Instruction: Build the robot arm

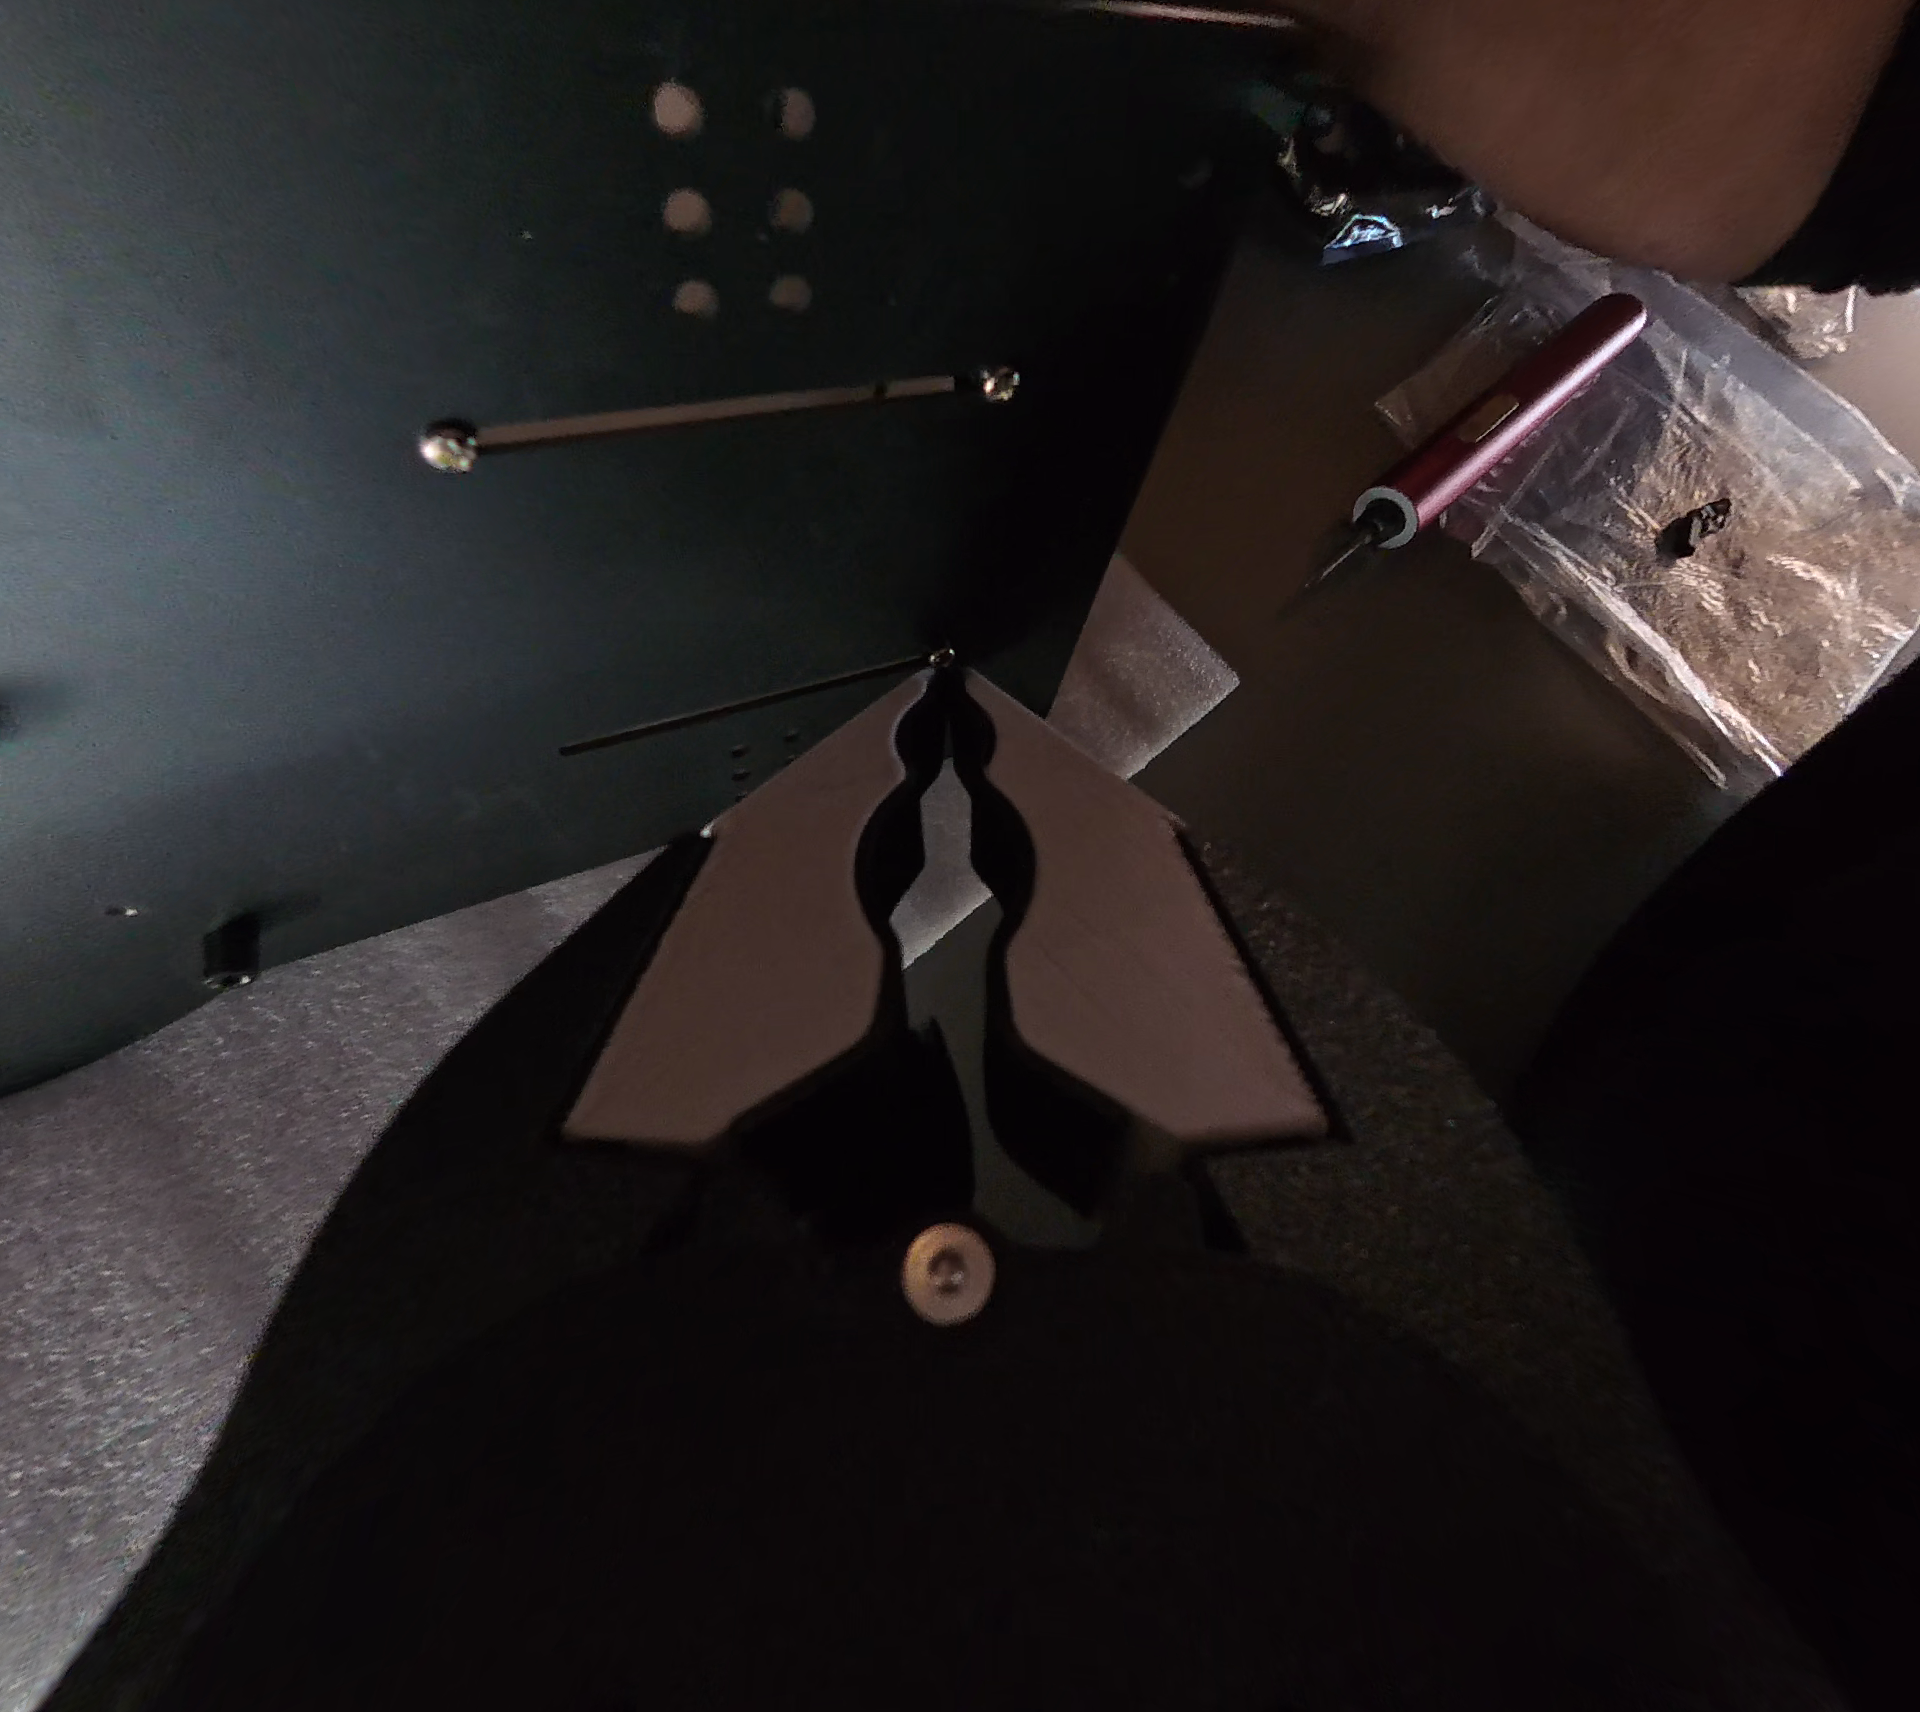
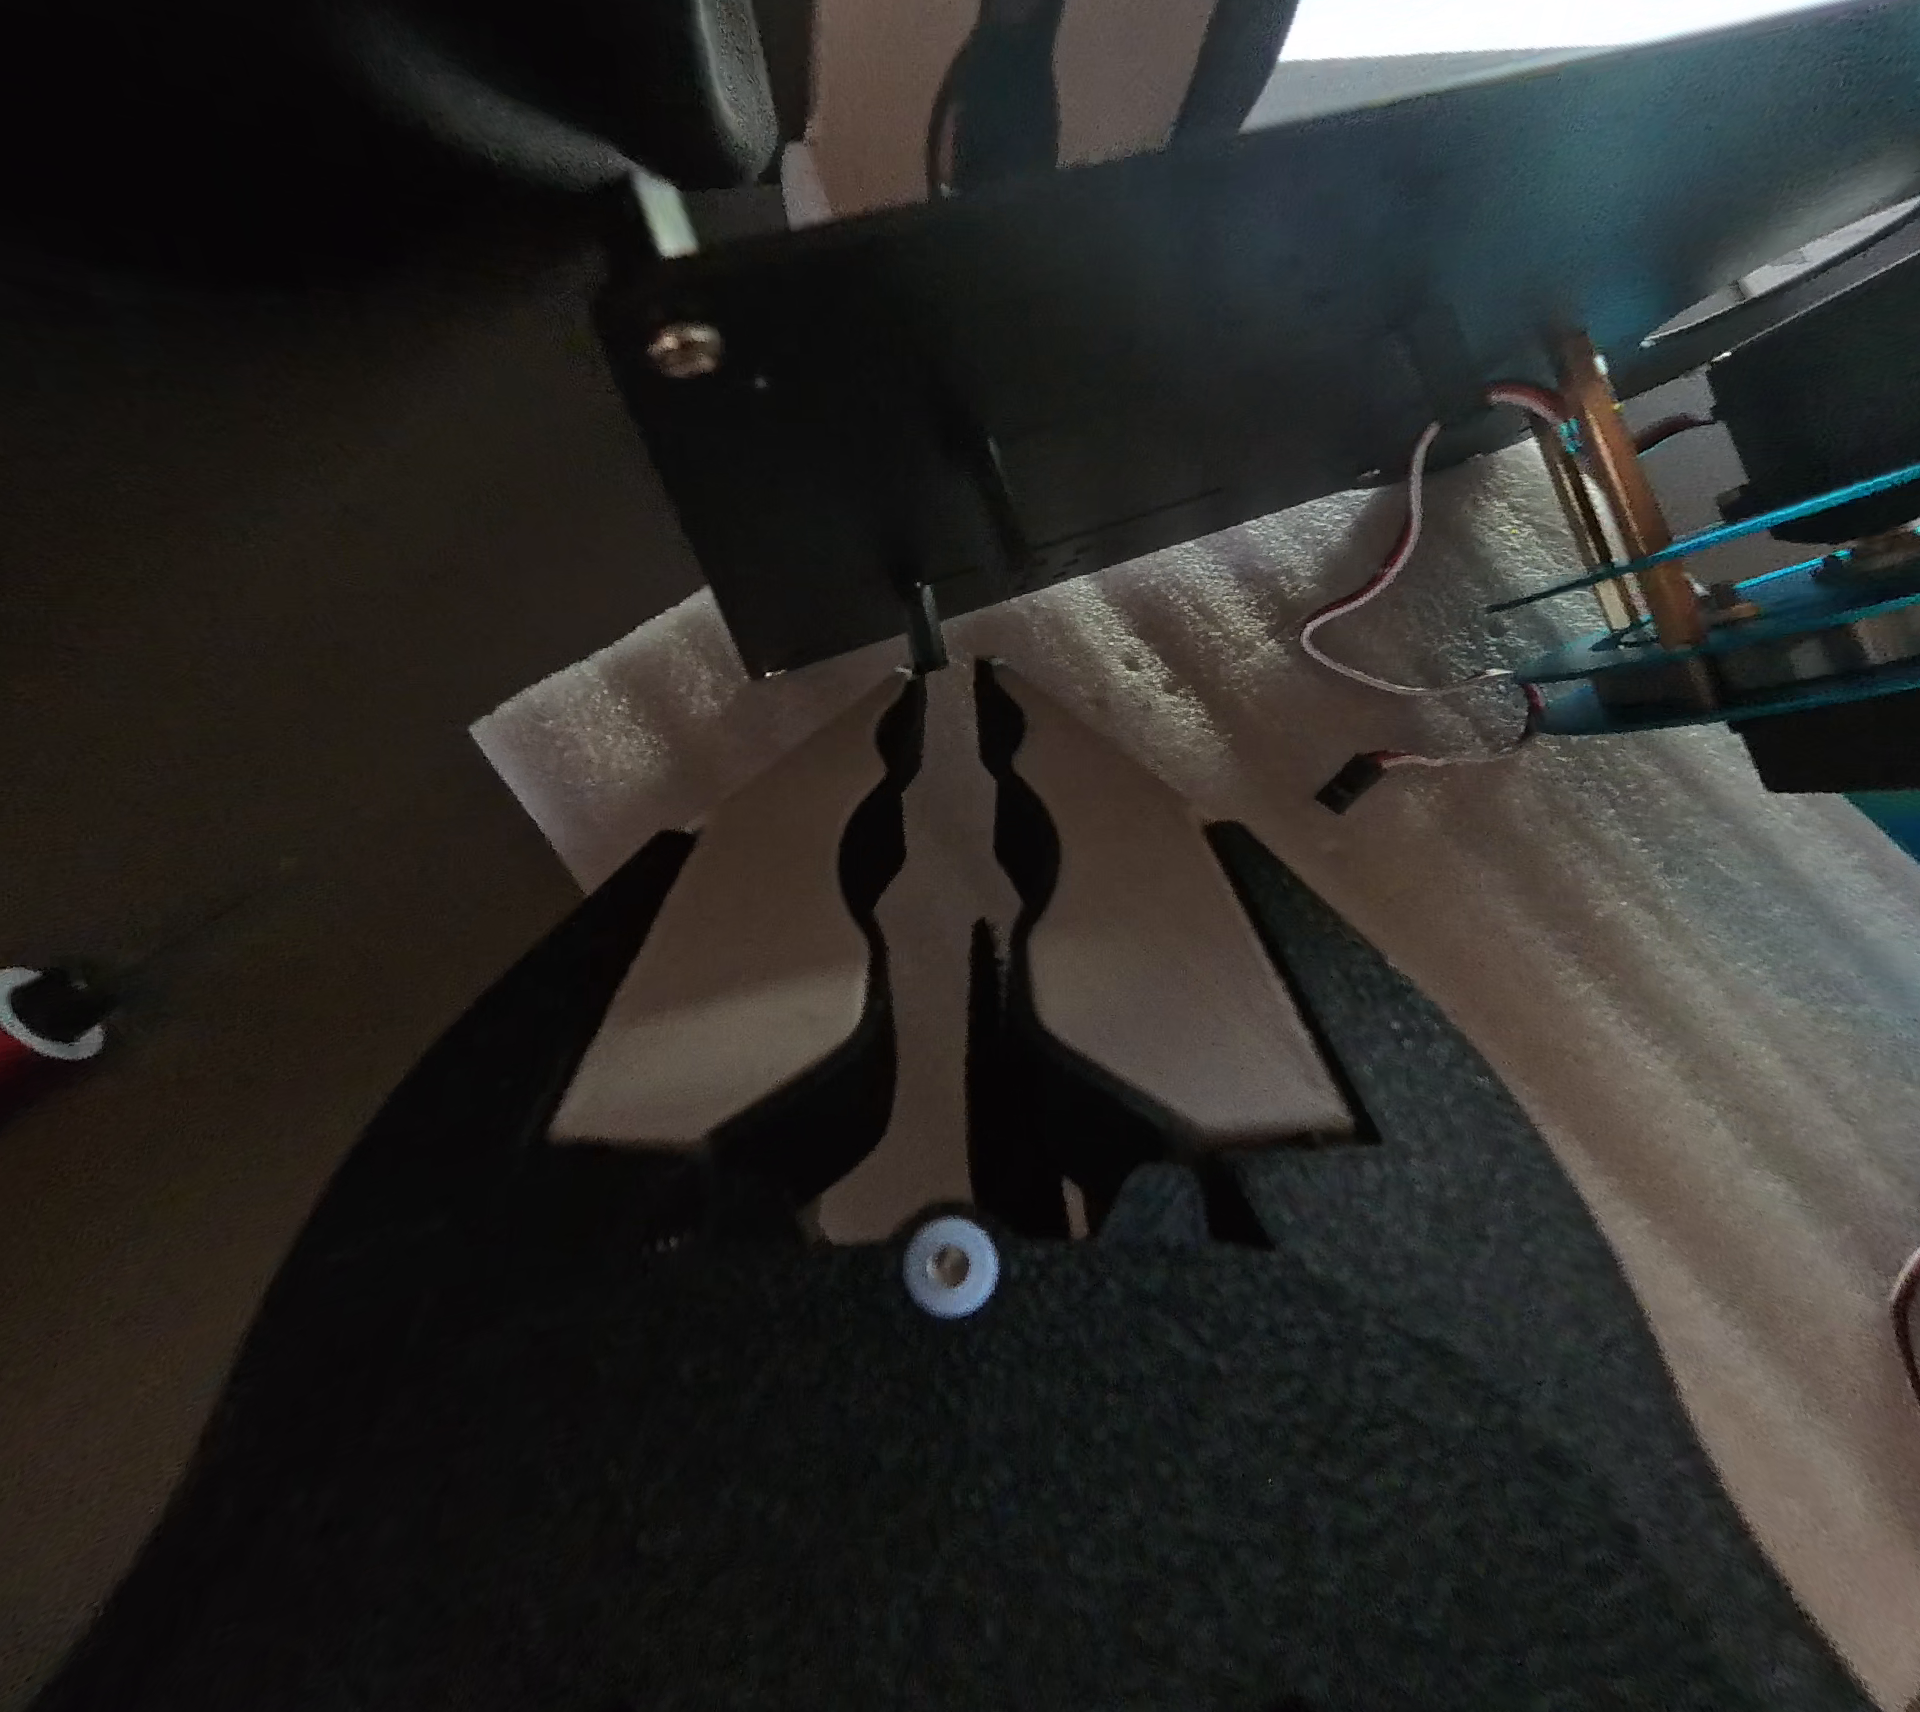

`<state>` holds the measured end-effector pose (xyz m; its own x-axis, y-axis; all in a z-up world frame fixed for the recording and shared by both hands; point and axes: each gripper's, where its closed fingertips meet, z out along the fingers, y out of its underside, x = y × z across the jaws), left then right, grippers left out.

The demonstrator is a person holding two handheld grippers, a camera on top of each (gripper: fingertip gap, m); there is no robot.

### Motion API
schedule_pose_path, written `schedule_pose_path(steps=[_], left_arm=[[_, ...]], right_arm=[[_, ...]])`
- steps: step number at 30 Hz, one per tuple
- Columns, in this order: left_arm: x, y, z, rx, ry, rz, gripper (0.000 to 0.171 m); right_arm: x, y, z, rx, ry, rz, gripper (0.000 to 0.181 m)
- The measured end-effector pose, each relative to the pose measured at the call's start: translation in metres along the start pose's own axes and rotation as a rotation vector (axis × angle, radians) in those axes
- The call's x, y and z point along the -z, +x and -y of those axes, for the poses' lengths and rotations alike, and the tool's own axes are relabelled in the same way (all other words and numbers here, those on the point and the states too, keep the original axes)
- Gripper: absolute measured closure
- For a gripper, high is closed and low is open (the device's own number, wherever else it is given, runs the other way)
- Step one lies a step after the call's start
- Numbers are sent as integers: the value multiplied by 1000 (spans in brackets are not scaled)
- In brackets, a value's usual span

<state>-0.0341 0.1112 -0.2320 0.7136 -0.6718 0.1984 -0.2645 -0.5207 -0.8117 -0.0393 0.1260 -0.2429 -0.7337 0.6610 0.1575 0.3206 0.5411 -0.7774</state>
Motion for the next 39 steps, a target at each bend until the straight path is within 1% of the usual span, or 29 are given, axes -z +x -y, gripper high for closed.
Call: schedule_pose_path(steps=[3,5,7,9,11,12,14,15,16,17,19,22,25,26,29,30,31,33,34,35,37,39], left_arm=[[0,0,0,22,6,-14,171],[0,0,0,22,4,-14,171],[0,0,0,20,3,-14,171],[0,0,0,18,0,-16,171],[-1,0,0,9,-5,-14,171],[-1,0,0,4,-8,-13,171],[-1,0,1,-3,-14,-12,171],[-2,0,1,-6,-17,-13,171],[-2,0,1,-8,-21,-13,171],[-2,0,1,-12,-24,-11,171],[-2,0,2,-28,-31,2,171],[-5,1,2,-87,-54,37,171],[-5,1,3,-131,-69,58,171],[-5,1,3,-144,-76,61,171],[-5,0,2,-177,-83,72,171],[-5,1,2,-183,-84,73,171],[-5,1,2,-184,-83,72,171],[-4,2,3,-179,-67,63,171],[-3,5,5,-175,-48,50,171],[-2,7,9,-166,-24,33,171],[-1,8,13,-152,-11,24,171],[-2,7,10,-164,-30,27,171]], right_arm=[[-1,6,1,57,4,-97,172],[-1,2,1,43,3,-84,178],[1,-2,1,2,-1,-50,177],[4,-6,5,-16,19,-29,164],[3,-5,10,-17,44,-35,156],[0,-4,10,-8,38,-39,160],[-7,-3,5,5,-1,-36,173],[-8,-3,5,2,-2,-28,174],[-7,-4,5,-26,0,4,174],[-5,-5,6,-91,5,62,175],[-3,-7,6,-260,2,208,175],[-1,-12,6,-460,12,419,175],[2,-15,9,-728,10,663,176],[1,-16,9,-785,1,718,176],[2,-17,10,-892,-32,791,176],[2,-17,9,-916,-42,798,175],[2,-17,9,-893,-35,773,175],[2,-16,6,-766,-5,666,174],[3,-15,6,-702,11,614,171],[7,-16,6,-648,34,581,164],[14,-16,9,-595,77,525,151],[19,-12,9,-481,126,443,155]])
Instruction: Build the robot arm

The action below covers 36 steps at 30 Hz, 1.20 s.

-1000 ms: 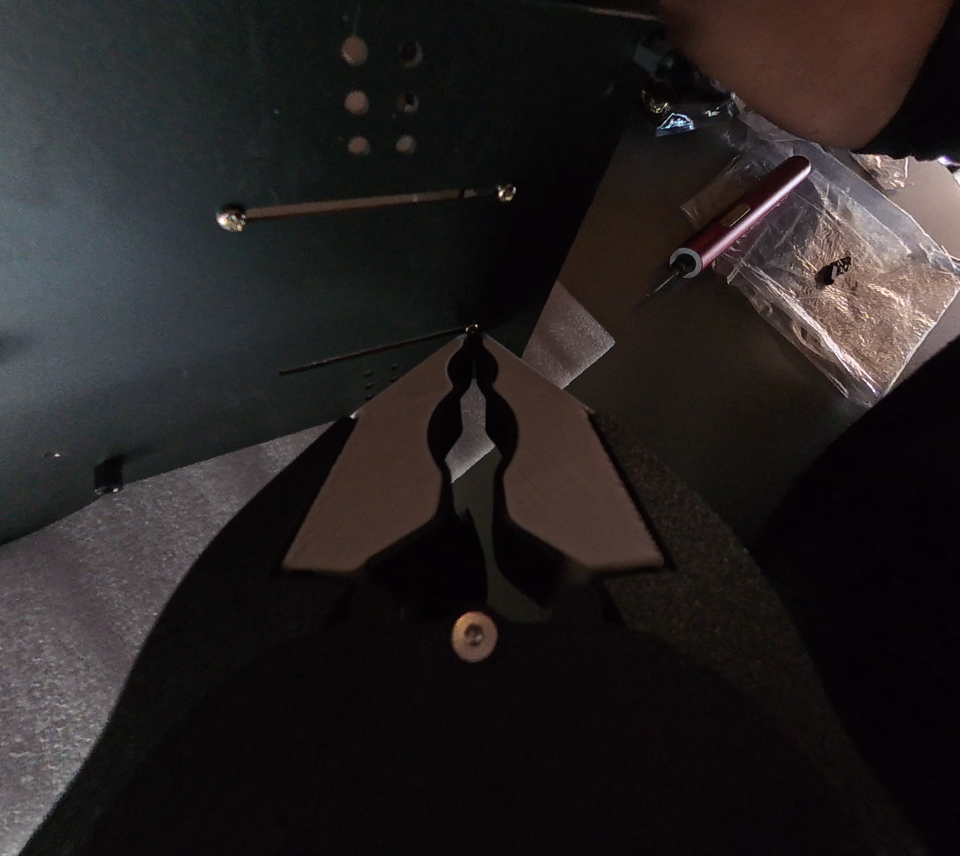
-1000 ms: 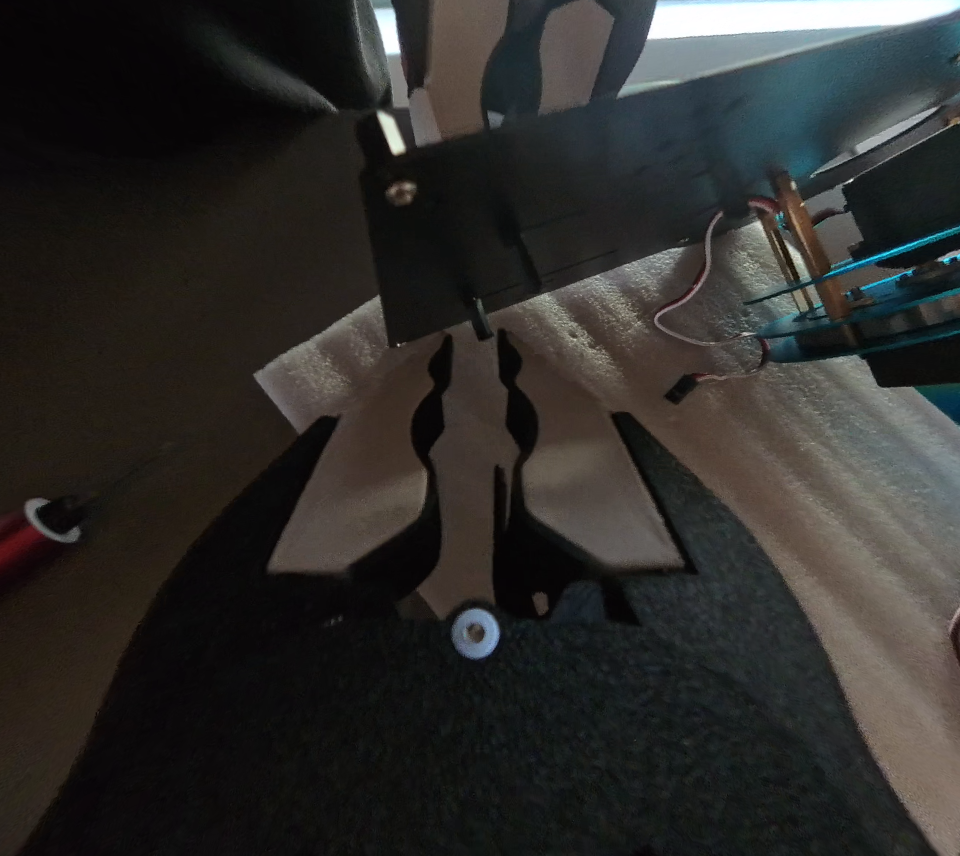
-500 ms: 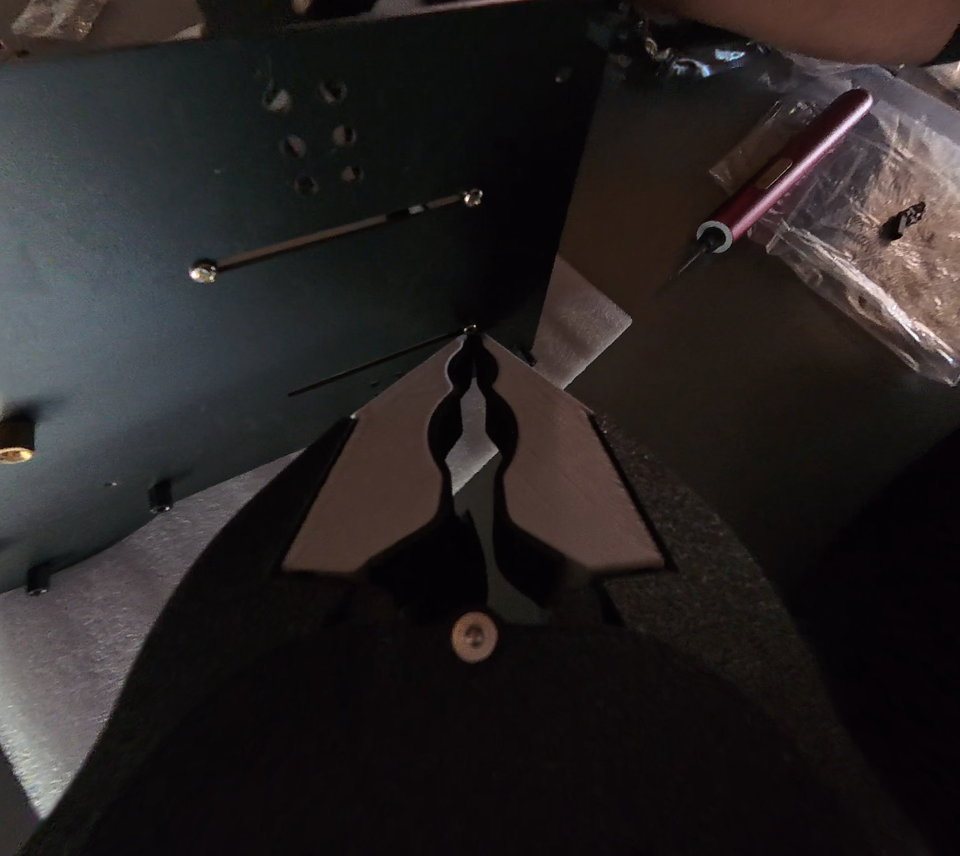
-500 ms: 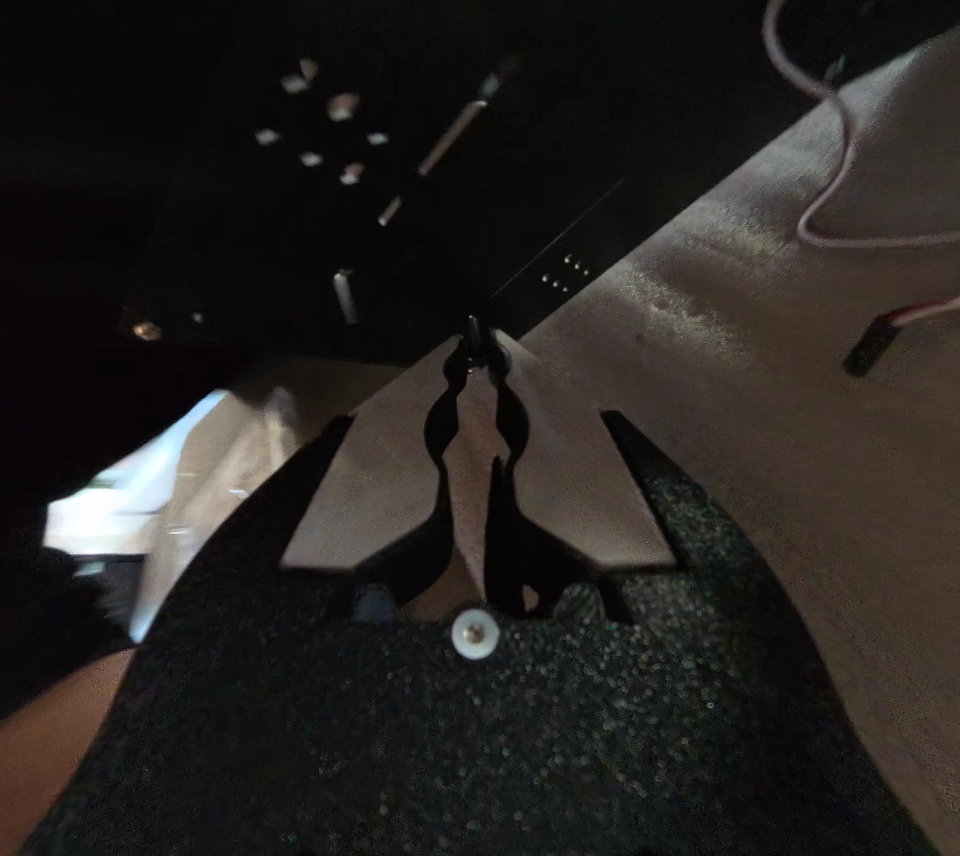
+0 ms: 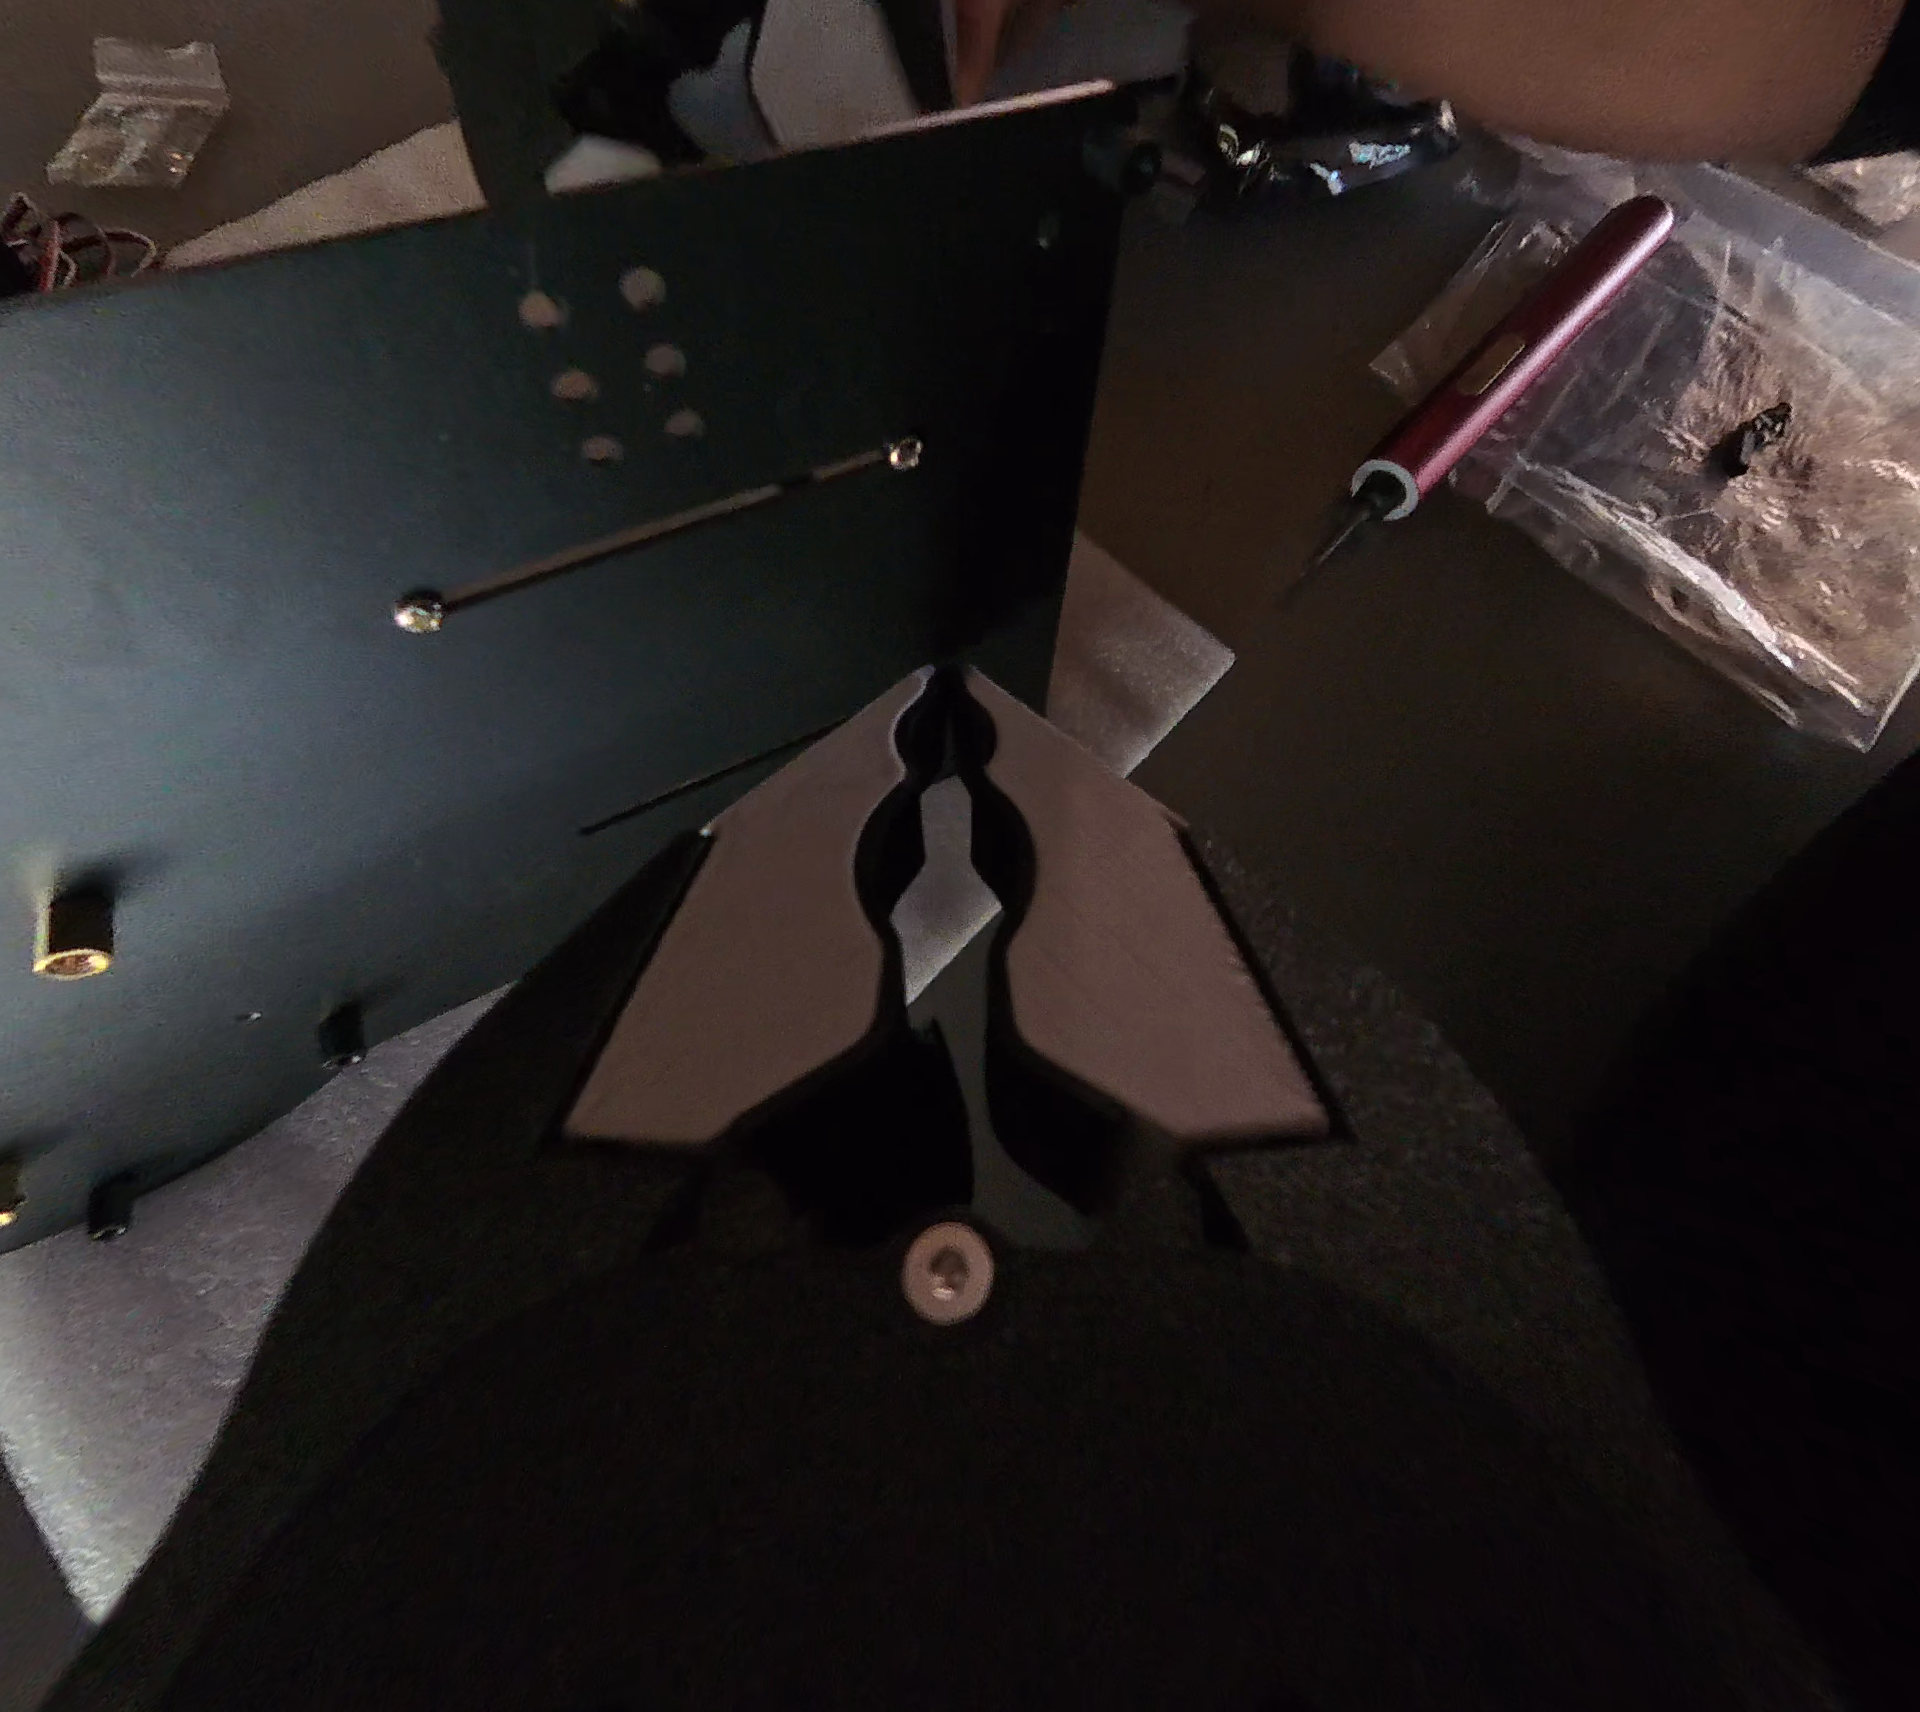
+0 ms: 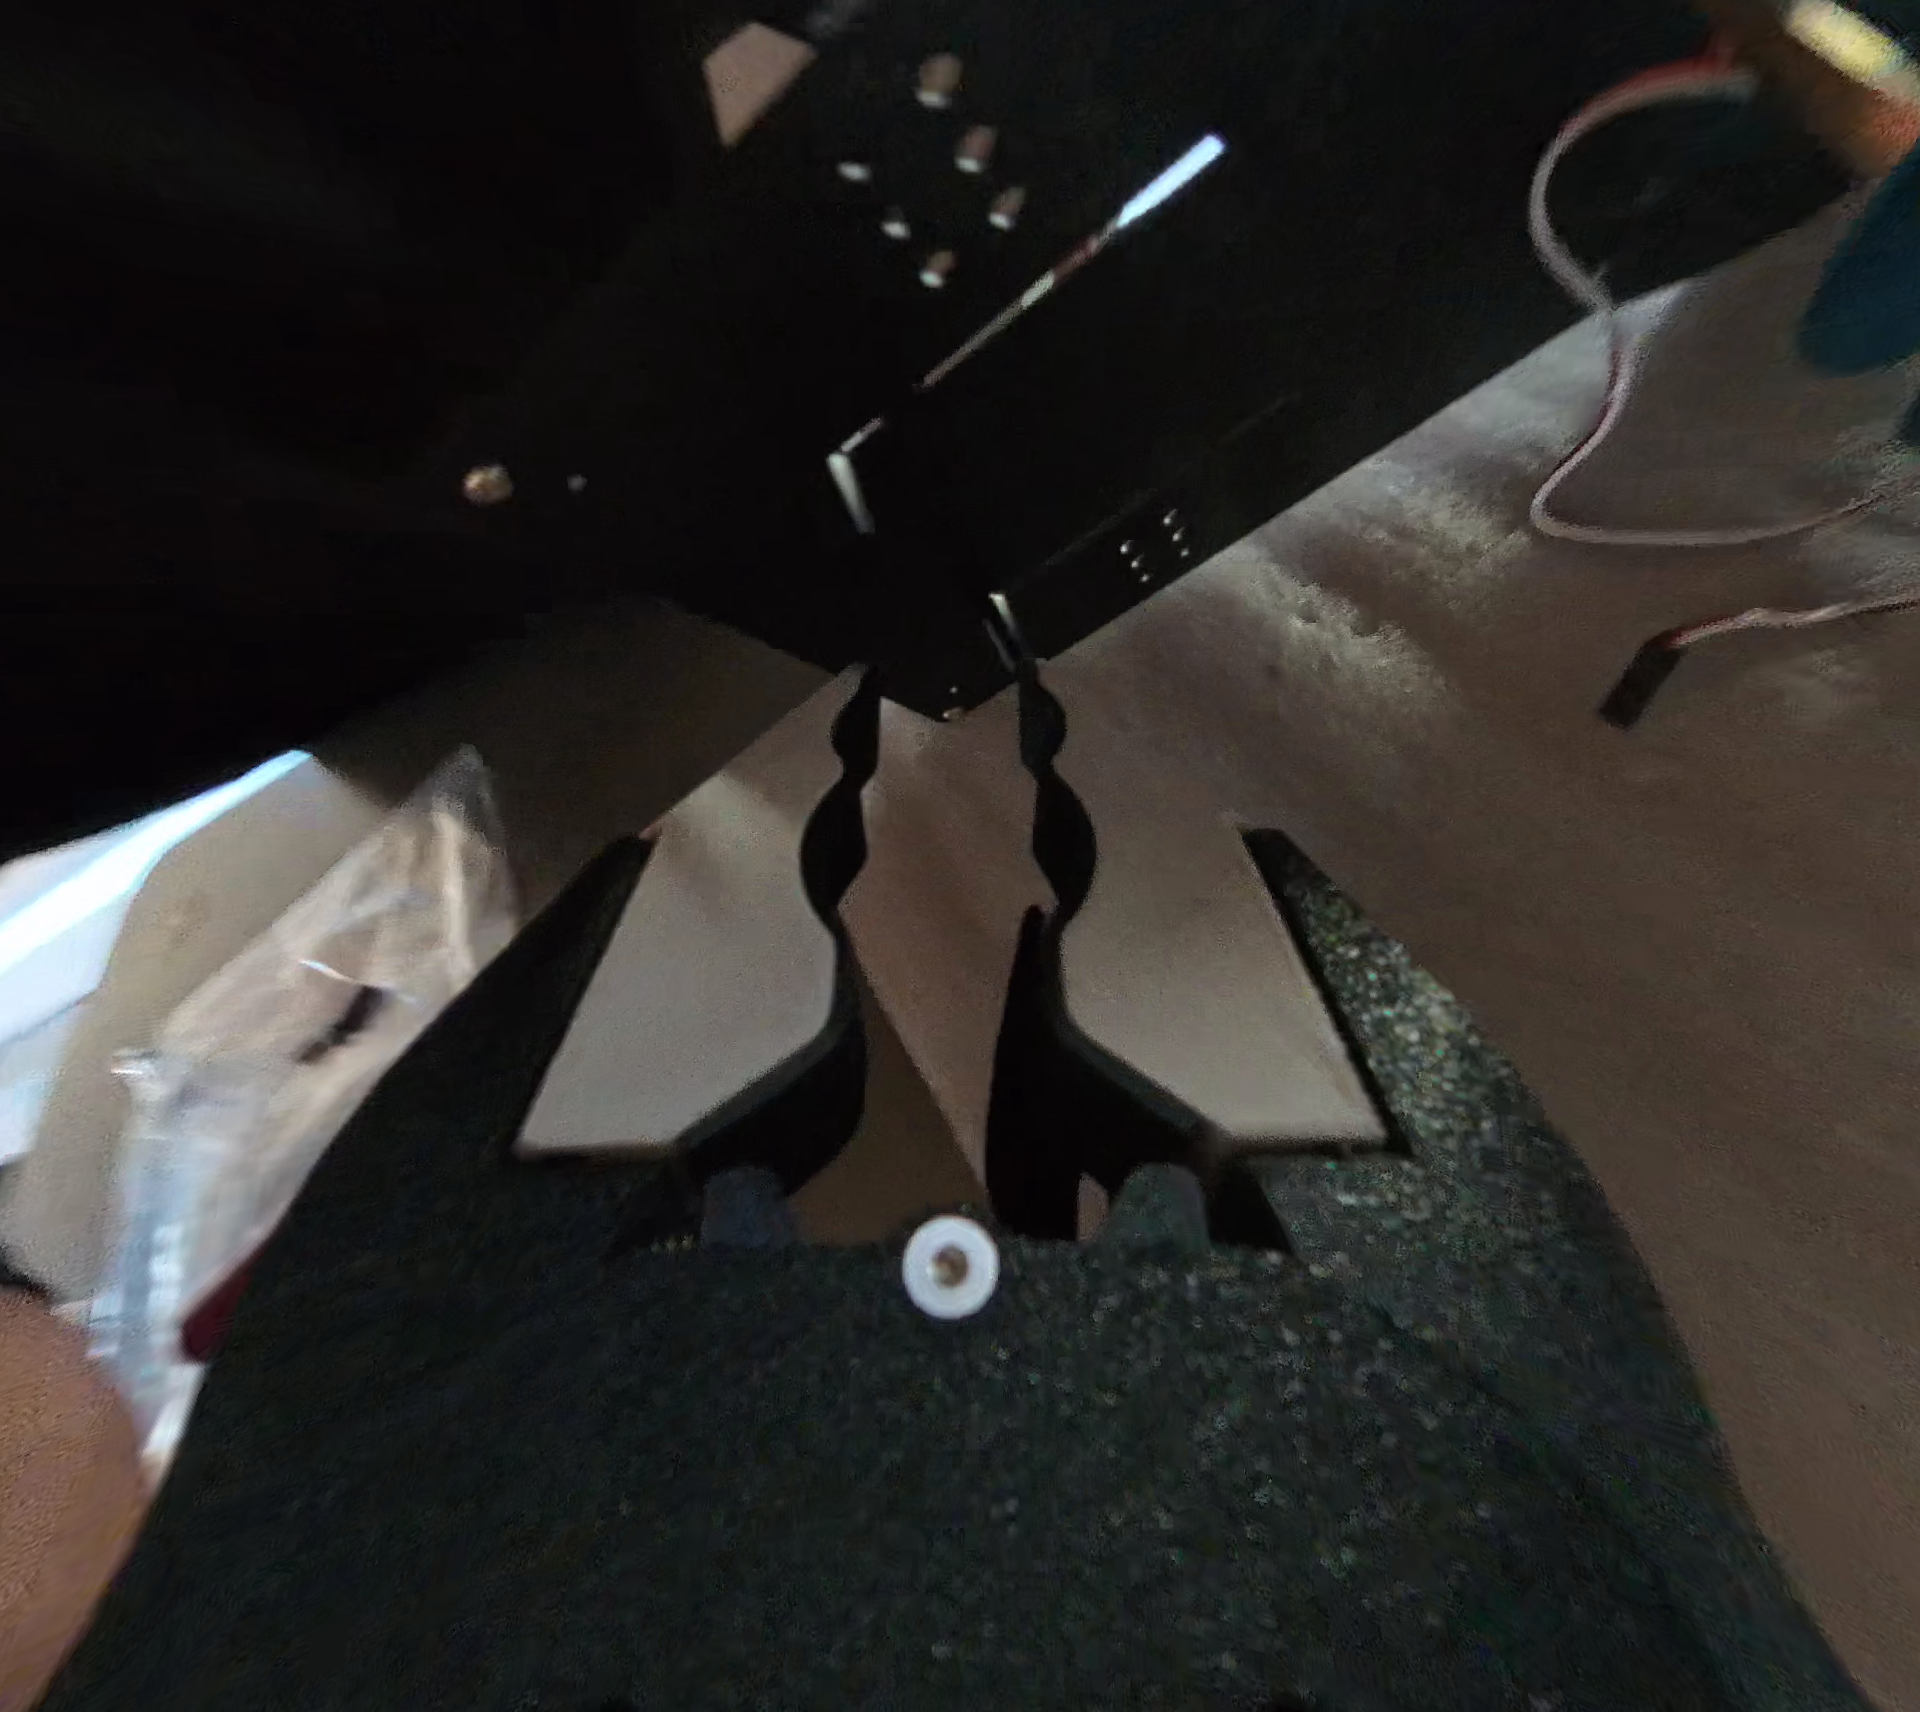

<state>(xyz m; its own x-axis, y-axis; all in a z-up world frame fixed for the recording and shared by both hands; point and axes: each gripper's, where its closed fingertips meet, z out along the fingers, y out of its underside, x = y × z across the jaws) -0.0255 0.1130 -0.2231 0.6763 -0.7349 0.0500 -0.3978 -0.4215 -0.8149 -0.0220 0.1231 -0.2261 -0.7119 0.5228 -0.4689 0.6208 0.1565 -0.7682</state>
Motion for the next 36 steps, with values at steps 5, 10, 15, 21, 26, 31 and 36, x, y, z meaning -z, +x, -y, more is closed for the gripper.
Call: schedule_pose_path(steps=[5,10,15,21,26,31,36], left_arm=[[3,-2,-5,4,0,-18,171],[-2,-4,-2,45,32,-57,171],[-2,-4,-2,52,47,-60,171],[-3,-5,-7,62,40,-83,171],[-4,-5,-6,70,47,-116,171],[-5,-5,-5,69,46,-125,171],[-5,-4,-5,52,43,-131,171]], right_arm=[[11,7,-4,107,-24,-158,165],[5,3,-6,169,-61,-199,161],[-3,6,-5,195,-52,-180,161],[-9,9,1,170,-25,-106,162],[-15,13,-4,136,-71,-81,175],[-12,10,-2,-54,-64,44,176],[-12,5,-3,-558,-67,309,176]])
